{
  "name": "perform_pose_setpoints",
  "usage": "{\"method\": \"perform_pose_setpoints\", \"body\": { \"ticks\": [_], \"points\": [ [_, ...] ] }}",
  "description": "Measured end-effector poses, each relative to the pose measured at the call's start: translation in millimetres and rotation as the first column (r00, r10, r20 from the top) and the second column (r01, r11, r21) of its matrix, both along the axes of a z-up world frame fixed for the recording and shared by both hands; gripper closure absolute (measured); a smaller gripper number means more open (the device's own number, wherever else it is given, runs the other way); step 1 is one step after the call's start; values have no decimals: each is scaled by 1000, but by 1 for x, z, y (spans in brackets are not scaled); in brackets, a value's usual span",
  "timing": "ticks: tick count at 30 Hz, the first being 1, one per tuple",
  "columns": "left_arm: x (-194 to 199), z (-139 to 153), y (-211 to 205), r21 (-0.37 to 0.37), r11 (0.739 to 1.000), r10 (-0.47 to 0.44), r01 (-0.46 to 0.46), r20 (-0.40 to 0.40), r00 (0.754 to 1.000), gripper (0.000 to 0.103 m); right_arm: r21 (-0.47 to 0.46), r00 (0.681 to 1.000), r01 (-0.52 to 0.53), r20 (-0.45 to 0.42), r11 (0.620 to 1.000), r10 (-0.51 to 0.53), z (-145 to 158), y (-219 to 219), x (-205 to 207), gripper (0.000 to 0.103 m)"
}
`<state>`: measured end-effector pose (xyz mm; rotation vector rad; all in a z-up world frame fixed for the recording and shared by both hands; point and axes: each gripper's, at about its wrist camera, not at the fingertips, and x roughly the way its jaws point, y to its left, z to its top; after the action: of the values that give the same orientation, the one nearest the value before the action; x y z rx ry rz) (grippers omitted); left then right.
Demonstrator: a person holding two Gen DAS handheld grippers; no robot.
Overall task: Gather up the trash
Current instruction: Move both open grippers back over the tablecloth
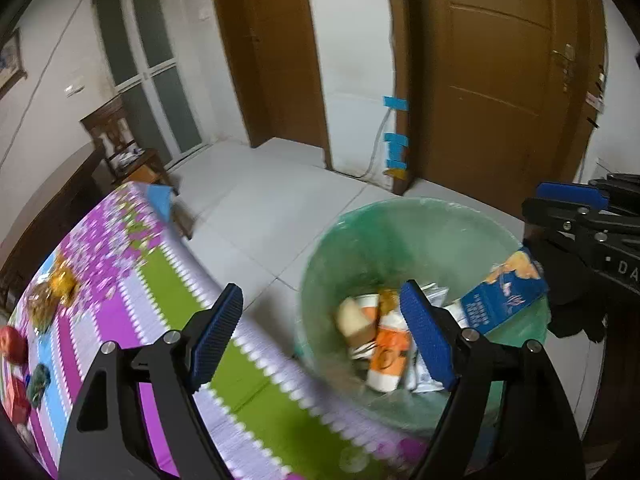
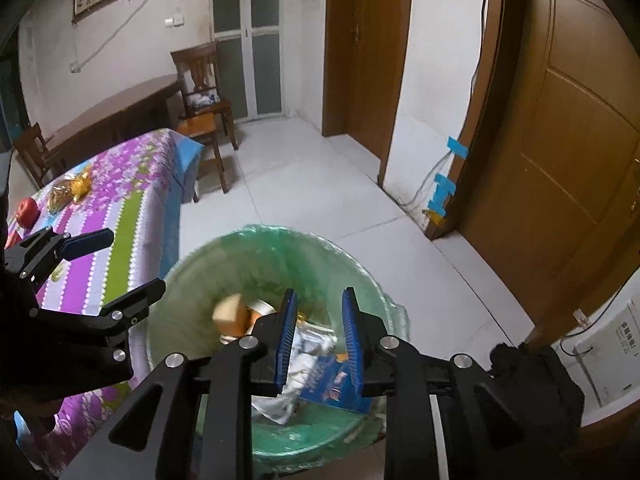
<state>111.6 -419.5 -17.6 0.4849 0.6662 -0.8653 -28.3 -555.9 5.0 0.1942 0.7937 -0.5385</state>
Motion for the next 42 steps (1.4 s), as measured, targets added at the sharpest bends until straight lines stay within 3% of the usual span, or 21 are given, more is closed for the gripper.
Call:
{"method": "perform_pose_setpoints", "body": {
  "ticks": [6, 12, 16, 20, 25, 29, 31, 33, 35, 37, 39, 42],
  "points": [
    [27, 6, 58, -31, 992, 122, -121, 27, 992, 25, -29, 991, -41, 126, 999, 44, 2, 36, 11, 75],
    [65, 18, 149, -80, 953, 297, -293, 39, 954, 25, -71, 959, -193, 198, 979, 204, 11, 96, 51, 68],
    [89, 26, 223, -112, 893, 441, -436, 29, 897, 25, -88, 922, -308, 219, 947, 320, 19, 138, 89, 51],
    [107, 33, 309, -142, 806, 583, -575, 20, 812, 23, -119, 860, -452, 205, 884, 467, 22, 194, 139, 32],
    [121, 42, 406, -190, 686, 715, -702, -4, 699, 20, -81, 751, -634, 175, 769, 637, 15, 265, 206, 16],
    [135, 38, 459, -187, 633, 761, -752, -30, 648, 19, -43, 656, -745, 138, 666, 742, 5, 314, 253, 6],
    [143, 32, 469, -168, 642, 754, -748, -34, 656, 19, -31, 603, -792, 111, 609, 790, -3, 339, 275, 5],
    [148, 25, 467, -143, 672, 730, -726, -36, 682, 19, -18, 551, -832, 82, 554, 831, -13, 357, 293, 5],
    [154, 19, 460, -122, 714, 691, -689, -35, 722, 19, -16, 483, -875, 40, 484, 875, -24, 376, 313, 5],
    [163, 12, 458, -95, 738, 670, -668, -9, 742, 19, -23, 394, -919, -24, 394, 919, -35, 395, 334, 5],
    [175, 4, 454, -64, 748, 662, -660, 8, 749, 19, -36, 328, -945, -70, 326, 942, -43, 407, 349, 5],
    [192, -7, 457, -39, 754, 655, -655, -26, 755, 19, -2, 272, -962, -100, 273, 957, -55, 415, 382, 5]
  ]
}}
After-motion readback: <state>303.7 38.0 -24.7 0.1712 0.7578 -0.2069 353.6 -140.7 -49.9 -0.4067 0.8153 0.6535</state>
